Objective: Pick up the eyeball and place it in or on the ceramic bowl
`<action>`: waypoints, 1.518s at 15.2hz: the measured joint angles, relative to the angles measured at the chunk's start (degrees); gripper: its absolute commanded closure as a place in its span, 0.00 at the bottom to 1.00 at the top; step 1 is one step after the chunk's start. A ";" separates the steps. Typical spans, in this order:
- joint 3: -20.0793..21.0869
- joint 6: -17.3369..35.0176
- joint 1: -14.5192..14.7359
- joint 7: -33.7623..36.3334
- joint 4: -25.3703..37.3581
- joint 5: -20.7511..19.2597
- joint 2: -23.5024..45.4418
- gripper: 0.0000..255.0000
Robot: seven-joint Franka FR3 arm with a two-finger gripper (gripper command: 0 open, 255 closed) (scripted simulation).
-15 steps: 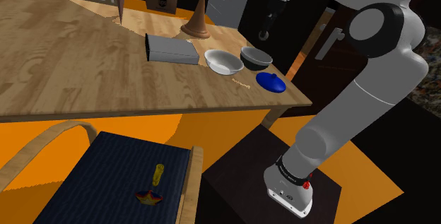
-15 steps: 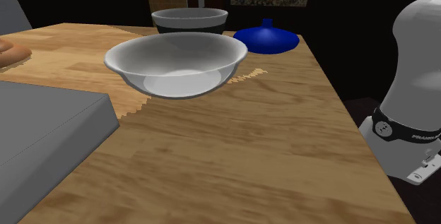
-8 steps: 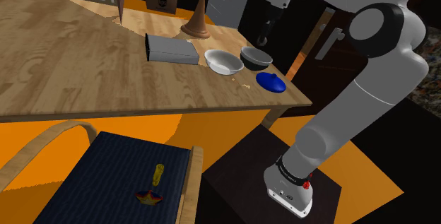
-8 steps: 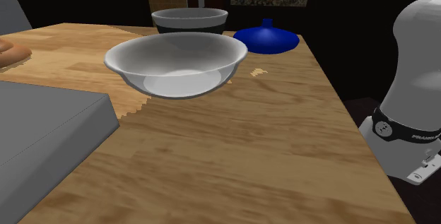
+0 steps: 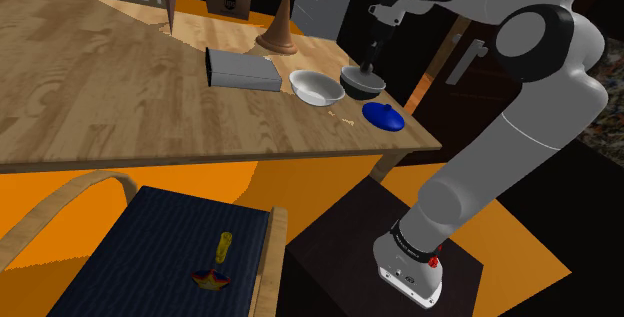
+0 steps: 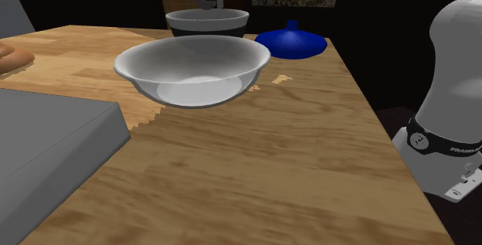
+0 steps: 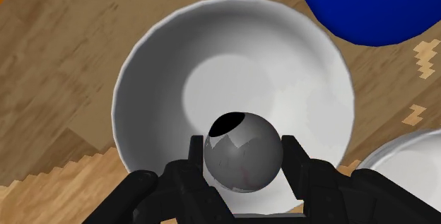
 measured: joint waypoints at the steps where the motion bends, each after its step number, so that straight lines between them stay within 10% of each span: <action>1: 0.00 0.43 0.00 0.00 -0.43 0.00 0.00 1.00; 6: -0.01 0.81 0.00 0.00 -0.74 0.01 0.05 1.00; 7: -0.01 0.81 0.00 0.00 -0.74 0.01 0.05 0.00; 23: -0.01 -6.53 0.00 -0.10 7.05 0.14 0.50 0.00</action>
